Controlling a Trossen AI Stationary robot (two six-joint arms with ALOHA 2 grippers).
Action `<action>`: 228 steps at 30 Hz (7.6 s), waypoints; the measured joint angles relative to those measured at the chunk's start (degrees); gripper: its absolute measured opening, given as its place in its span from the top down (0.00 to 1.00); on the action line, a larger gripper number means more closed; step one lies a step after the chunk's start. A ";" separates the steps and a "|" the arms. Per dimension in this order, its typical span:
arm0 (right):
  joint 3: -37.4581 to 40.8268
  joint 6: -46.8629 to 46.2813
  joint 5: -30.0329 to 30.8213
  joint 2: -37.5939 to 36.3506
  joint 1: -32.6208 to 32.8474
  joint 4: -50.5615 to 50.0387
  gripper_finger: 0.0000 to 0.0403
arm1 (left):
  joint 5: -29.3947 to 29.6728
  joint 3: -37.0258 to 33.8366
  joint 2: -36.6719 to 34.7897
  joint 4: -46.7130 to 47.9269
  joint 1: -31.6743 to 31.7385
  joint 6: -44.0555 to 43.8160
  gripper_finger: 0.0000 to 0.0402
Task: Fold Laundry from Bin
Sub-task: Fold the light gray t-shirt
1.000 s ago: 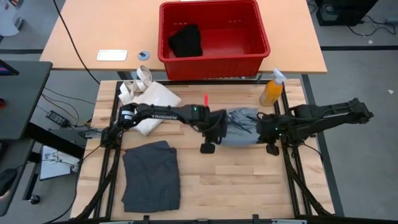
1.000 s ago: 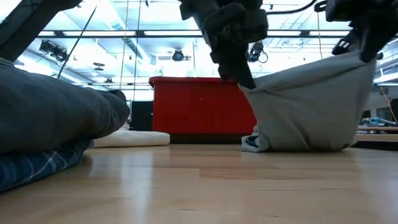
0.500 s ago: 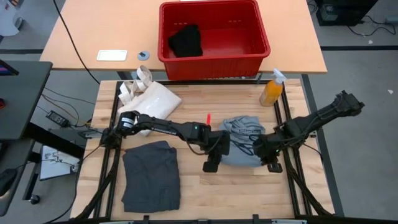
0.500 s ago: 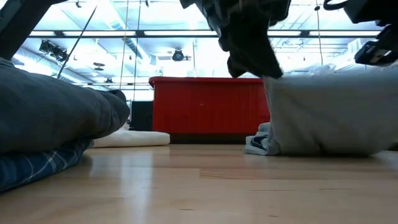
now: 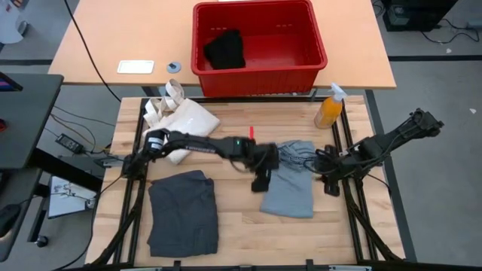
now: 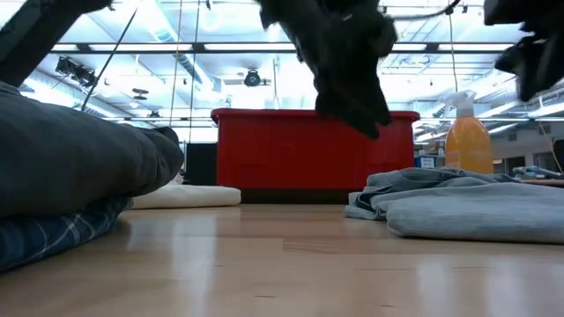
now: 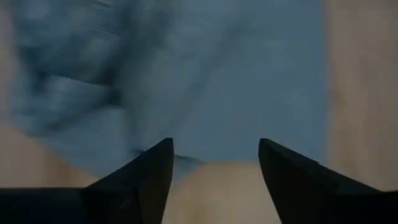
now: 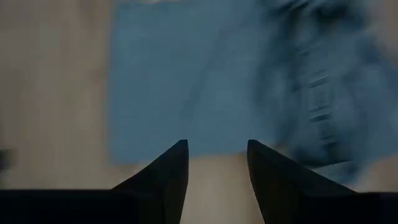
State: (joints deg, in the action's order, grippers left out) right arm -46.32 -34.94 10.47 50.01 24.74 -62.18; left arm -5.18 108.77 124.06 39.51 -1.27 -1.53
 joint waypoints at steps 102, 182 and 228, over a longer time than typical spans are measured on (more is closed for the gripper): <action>0.69 -42.94 19.94 14.48 -38.60 -10.75 0.96 | -23.95 8.31 7.99 -16.50 19.68 3.64 0.53; 3.37 -17.52 -7.08 2.13 -35.96 10.13 0.71 | -30.62 20.72 13.98 2.67 22.04 14.35 0.59; 24.14 -22.55 4.18 3.27 -25.64 34.91 0.72 | -17.22 0.35 10.61 -16.55 0.17 -2.17 0.68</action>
State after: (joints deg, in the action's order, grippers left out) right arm -22.18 -57.50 14.65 53.28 -0.89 -27.27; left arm -22.40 109.12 134.67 22.95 -1.10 -3.70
